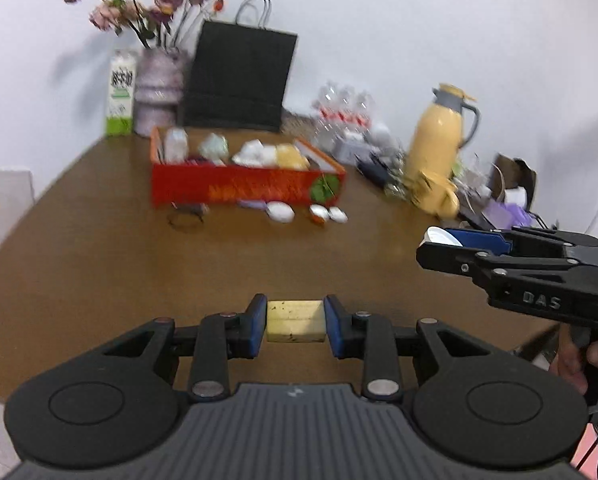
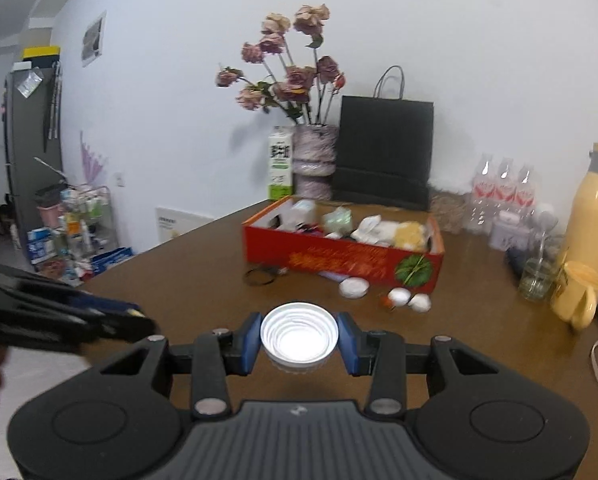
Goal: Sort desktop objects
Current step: 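Carry the yellow block and white lid over the red box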
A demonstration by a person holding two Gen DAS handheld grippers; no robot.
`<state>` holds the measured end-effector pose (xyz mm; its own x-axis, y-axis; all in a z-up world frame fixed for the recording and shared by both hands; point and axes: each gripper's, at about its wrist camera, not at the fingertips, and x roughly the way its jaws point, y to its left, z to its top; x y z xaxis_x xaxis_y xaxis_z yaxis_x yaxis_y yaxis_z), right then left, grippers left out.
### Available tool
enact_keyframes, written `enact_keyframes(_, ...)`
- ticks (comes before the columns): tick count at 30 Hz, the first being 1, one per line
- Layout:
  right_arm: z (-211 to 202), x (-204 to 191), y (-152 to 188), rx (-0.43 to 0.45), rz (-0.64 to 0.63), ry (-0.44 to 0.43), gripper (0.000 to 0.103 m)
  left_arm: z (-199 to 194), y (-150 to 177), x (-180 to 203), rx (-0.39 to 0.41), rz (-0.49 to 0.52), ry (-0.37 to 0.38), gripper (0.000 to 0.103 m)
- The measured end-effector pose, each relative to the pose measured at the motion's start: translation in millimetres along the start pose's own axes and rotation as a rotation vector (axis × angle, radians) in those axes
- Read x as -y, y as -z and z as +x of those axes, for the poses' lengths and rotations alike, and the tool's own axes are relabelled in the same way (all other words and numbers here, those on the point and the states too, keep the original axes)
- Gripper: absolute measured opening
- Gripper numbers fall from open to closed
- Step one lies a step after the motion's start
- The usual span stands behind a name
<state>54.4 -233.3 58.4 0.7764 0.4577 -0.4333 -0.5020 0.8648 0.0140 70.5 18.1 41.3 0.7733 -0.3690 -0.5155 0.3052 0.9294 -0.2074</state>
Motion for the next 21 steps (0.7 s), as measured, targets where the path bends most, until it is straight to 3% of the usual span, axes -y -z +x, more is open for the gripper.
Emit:
enact_keyframes(7,-13.2,-11.8,27.5,-0.064,-0.001,-0.013,0.039,-3.8,6.0,5.9,0.008,0.013,0.016,0.032)
enact_keyframes(14,-5.7,-7.4,19.3,-0.047,0.007,-0.014,0.039,1.4,9.0,11.2,-0.003,0.044,0.024,0.032)
enact_keyframes(21,15.1,0.6,20.1,-0.085,0.026,-0.015,0.039,16.3,6.5,-0.4,-0.029,0.011,0.018,0.032)
